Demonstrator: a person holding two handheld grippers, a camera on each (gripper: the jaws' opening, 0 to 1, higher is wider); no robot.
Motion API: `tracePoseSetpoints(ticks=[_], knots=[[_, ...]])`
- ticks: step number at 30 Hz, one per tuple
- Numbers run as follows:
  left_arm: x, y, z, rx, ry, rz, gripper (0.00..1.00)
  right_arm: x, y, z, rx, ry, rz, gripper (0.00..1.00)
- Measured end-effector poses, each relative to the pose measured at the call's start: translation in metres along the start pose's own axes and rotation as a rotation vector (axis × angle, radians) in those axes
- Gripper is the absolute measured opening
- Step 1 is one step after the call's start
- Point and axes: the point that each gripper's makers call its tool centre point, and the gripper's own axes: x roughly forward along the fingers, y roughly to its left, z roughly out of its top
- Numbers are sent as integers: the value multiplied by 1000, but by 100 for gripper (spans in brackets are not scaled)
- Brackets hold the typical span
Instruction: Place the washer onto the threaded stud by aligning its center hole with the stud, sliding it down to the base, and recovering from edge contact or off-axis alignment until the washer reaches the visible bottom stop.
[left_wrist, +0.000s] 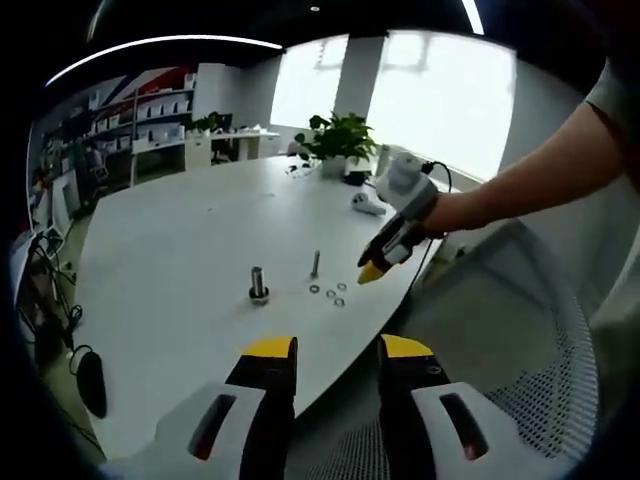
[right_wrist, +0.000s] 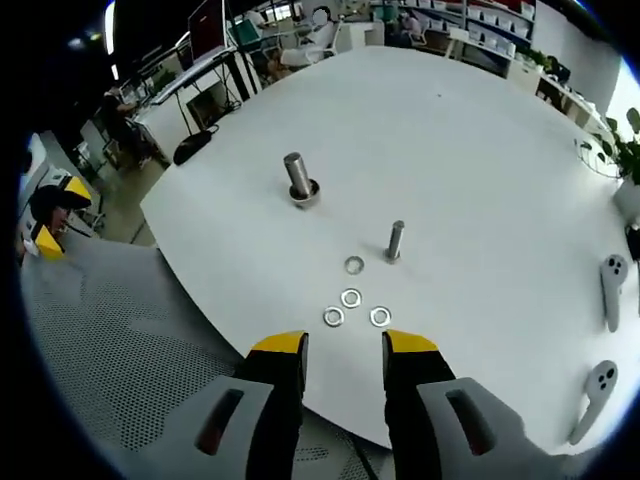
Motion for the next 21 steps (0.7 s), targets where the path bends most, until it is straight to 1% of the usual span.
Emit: tracePoseSetpoints(ticks=[3, 5, 6, 7, 9, 10, 12, 15, 18, 20, 21], knots=[[0, 0, 1, 1, -3, 2, 30, 4, 2, 0, -7, 8, -2, 31], [1, 0, -2, 7, 11, -1, 29, 7, 5, 1, -23, 9, 7, 30], [1, -1, -2, 10, 15, -4, 29, 10, 5, 1, -63, 21, 0, 28], [1, -1, -2, 11, 15, -5, 29, 11, 3, -1, -84, 39, -9, 26], [1, -1, -2, 12, 14, -3, 29, 17, 5, -4, -77, 54, -5, 25], [1, -1, -2, 9, 13, -2, 29, 19, 7, -6, -54, 70, 5, 25], [1, 0, -2, 6, 15, -1, 29, 24, 11, -7, -44, 79, 13, 25], [1, 1, -3, 3, 18, 1, 29, 33, 15, -8, -69, 99, 3, 25], [2, -1, -4, 10, 28, -5, 29, 39, 19, -10, -91, 128, 14, 25], [3, -1, -5, 10, 33, -8, 29, 43, 16, -11, -123, 146, 2, 25], [3, -1, -5, 7, 32, -5, 28, 50, 14, -15, -113, 172, 7, 25]])
